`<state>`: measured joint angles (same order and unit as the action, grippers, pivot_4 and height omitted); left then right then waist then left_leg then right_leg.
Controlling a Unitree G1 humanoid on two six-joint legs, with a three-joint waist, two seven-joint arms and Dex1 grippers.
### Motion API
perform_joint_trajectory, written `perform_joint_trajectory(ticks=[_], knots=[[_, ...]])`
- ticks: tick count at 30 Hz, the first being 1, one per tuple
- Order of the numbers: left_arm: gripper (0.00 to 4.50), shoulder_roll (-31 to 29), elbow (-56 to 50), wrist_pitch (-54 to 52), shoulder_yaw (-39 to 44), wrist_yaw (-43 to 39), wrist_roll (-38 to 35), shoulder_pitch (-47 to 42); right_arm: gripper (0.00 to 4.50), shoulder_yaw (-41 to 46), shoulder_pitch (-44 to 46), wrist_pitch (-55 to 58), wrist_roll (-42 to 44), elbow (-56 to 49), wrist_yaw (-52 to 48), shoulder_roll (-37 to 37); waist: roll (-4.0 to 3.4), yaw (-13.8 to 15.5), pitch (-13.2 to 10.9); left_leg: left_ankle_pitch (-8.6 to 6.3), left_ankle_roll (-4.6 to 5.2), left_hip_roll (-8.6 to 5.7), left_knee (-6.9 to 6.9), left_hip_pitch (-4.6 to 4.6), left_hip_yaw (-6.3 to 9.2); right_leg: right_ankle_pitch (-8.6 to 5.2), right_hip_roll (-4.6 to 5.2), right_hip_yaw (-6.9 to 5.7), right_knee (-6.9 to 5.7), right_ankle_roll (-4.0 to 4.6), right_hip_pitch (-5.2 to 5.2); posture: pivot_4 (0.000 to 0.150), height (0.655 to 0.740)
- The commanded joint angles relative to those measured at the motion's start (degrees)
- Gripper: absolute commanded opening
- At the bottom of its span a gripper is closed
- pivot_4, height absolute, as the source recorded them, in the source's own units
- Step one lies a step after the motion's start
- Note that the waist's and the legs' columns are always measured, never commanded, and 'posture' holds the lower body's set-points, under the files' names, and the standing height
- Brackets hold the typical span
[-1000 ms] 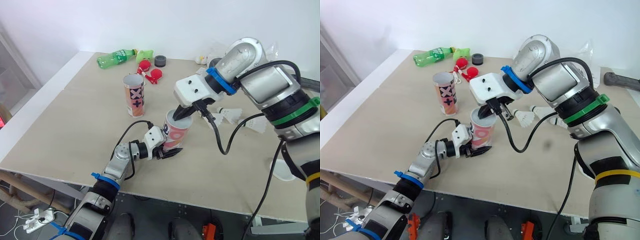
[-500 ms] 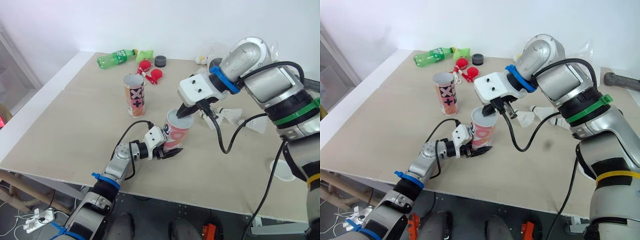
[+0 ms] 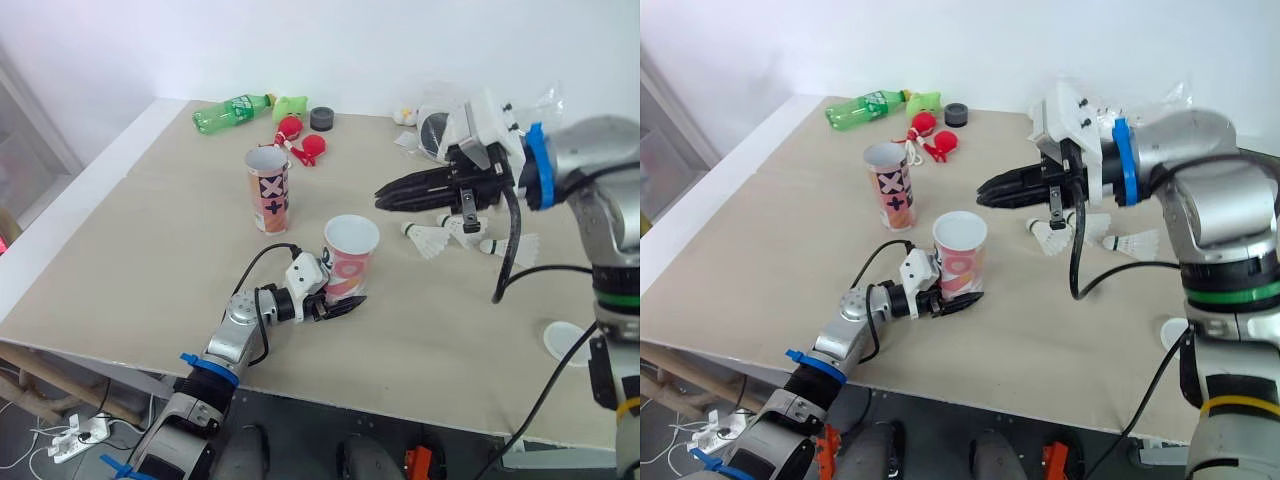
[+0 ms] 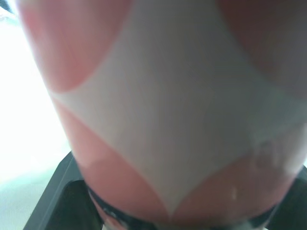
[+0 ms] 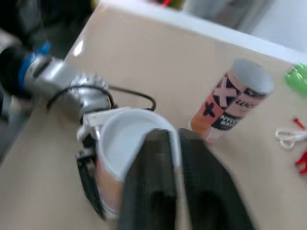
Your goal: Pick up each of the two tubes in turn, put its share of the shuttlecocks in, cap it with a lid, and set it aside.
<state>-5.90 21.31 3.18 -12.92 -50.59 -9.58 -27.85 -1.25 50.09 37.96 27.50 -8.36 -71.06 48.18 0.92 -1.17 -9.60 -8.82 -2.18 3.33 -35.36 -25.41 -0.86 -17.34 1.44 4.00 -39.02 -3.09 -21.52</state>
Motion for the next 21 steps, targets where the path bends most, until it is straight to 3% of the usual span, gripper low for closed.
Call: perform_joint_trajectory(ticks=[1,5,8,9,11,21], knots=[[3.01,-1.1,0.0,-1.0,0.2,-1.4,-0.7,1.3,2.45,8.7,-8.5,3.0,3.8,-8.2,8.9,-2.0,0.01,-0.1,0.0,0.0,0.0,0.0,-0.01,0.02,-0.01,0.0,-0.01,0.02,-0.02,0.0,0.0,0.15,0.74],[3.01,-1.6,0.6,-0.8,0.5,-2.0,-0.9,1.5,4.45,13.1,-22.9,1.2,4.6,-14.9,14.5,-5.3,0.02,-0.1,0.0,0.0,0.0,-0.02,-0.03,0.08,0.04,-0.01,-0.02,-0.01,-0.01,-0.04,0.12,0.15,0.74],[3.01,-2.2,0.8,-0.5,0.3,-2.5,-0.6,1.8,4.45,14.3,-31.6,0.8,6.2,-20.2,18.6,-8.9,0.0,-0.3,0.0,0.0,0.0,-0.01,-0.03,0.13,0.01,-0.01,-0.04,0.05,-0.01,-0.06,0.13,0.15,0.74],[3.83,-2.6,0.6,-0.6,0.2,-2.9,-0.7,2.0,4.5,13.3,-35.9,0.2,5.5,-22.8,21.2,-11.1,0.02,-0.3,0.0,0.01,0.01,-0.02,-0.01,0.14,0.02,-0.01,-0.06,0.06,-0.02,-0.06,0.13,0.15,0.74],[4.43,-3.3,-0.2,-0.7,0.3,-3.7,-1.1,2.7,4.5,11.8,-41.9,-0.3,5.1,-26.5,25.7,-15.1,0.02,-0.3,0.0,0.0,0.0,0.02,0.0,0.19,0.08,-0.02,-0.13,0.05,-0.01,-0.07,0.16,0.15,0.74],[4.43,-8.1,-4.7,-1.9,1.5,-6.3,-2.7,6.5,4.5,0.3,-46.7,-6.4,-2.0,-25.9,35.4,-23.6,0.08,-1.1,0.1,0.12,0.05,-0.01,-0.04,0.35,0.24,0.0,-0.24,0.2,-0.01,-0.42,0.19,0.15,0.74]])
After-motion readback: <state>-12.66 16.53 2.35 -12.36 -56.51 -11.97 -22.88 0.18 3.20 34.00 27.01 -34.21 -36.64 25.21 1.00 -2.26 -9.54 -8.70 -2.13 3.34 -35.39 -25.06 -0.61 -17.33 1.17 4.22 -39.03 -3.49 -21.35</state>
